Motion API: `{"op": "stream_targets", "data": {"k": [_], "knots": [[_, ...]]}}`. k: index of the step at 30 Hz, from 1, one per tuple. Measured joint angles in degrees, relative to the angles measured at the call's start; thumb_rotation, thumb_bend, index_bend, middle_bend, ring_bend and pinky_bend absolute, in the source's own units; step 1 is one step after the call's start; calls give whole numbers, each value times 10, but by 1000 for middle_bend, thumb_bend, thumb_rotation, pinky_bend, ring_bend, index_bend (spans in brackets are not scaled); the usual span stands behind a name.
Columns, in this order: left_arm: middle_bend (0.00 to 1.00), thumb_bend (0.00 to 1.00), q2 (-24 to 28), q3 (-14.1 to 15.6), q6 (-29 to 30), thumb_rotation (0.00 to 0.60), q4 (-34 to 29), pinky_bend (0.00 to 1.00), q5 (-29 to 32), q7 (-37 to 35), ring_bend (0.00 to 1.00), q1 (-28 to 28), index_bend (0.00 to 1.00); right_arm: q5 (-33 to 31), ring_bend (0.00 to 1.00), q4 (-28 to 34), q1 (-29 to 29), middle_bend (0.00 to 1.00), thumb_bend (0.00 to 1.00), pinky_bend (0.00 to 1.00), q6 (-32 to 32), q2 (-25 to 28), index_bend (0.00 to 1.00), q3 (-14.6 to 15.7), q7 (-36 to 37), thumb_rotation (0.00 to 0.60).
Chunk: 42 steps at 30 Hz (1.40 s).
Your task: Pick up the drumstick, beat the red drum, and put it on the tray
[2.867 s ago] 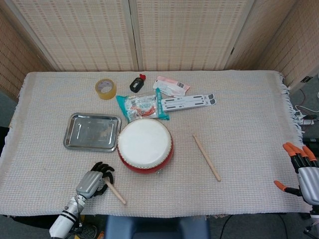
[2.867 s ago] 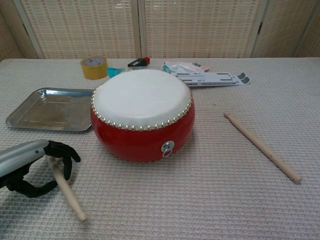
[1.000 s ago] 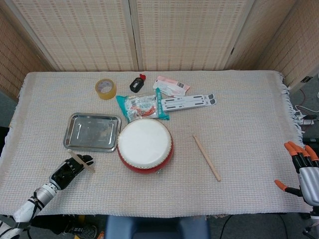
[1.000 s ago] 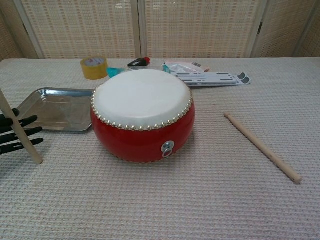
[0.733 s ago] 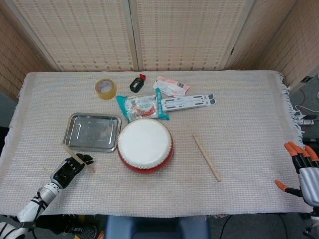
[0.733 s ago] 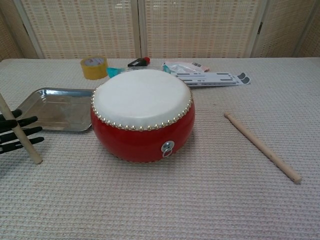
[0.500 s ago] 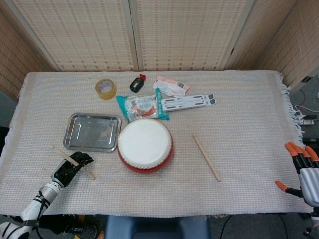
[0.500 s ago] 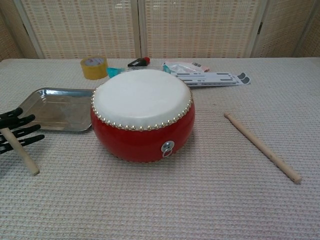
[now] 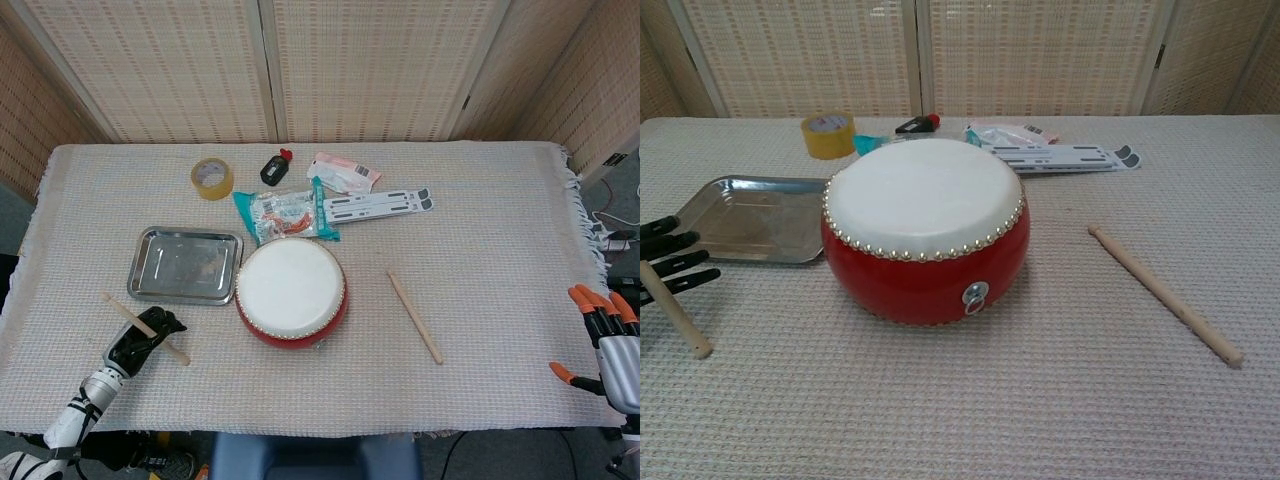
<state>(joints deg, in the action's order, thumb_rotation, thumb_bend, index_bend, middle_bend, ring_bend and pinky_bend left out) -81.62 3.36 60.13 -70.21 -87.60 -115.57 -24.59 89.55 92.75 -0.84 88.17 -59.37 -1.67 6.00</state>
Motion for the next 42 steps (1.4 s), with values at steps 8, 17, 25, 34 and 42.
{"op": "stream_targets", "data": {"k": [8, 17, 25, 34, 42], "knots": [[561, 323, -13, 13, 14, 600, 21, 401, -31, 12, 482, -1, 587, 1, 0, 2, 2, 48, 0, 0, 3, 1, 65, 1, -2, 600], [566, 217, -20, 29, 36, 600, 46, 423, -60, -13, 482, -7, 577, 2, 0, 4, 3, 48, 0, 0, 4, 2, 65, 0, -4, 600], [524, 206, -24, 35, 49, 600, 56, 409, -59, -41, 447, -9, 514, 3, 0, 7, 3, 48, 0, 0, 4, 3, 65, 0, -6, 600], [506, 195, -24, 36, 47, 600, 55, 387, -51, -28, 418, -10, 497, 2, 0, 6, 3, 48, 0, 0, 4, 2, 65, 0, -4, 600], [659, 196, -29, 39, 52, 600, 62, 517, -55, -16, 552, -11, 605, 4, 0, 8, 4, 48, 0, 0, 7, 4, 65, 0, -7, 600]]}}
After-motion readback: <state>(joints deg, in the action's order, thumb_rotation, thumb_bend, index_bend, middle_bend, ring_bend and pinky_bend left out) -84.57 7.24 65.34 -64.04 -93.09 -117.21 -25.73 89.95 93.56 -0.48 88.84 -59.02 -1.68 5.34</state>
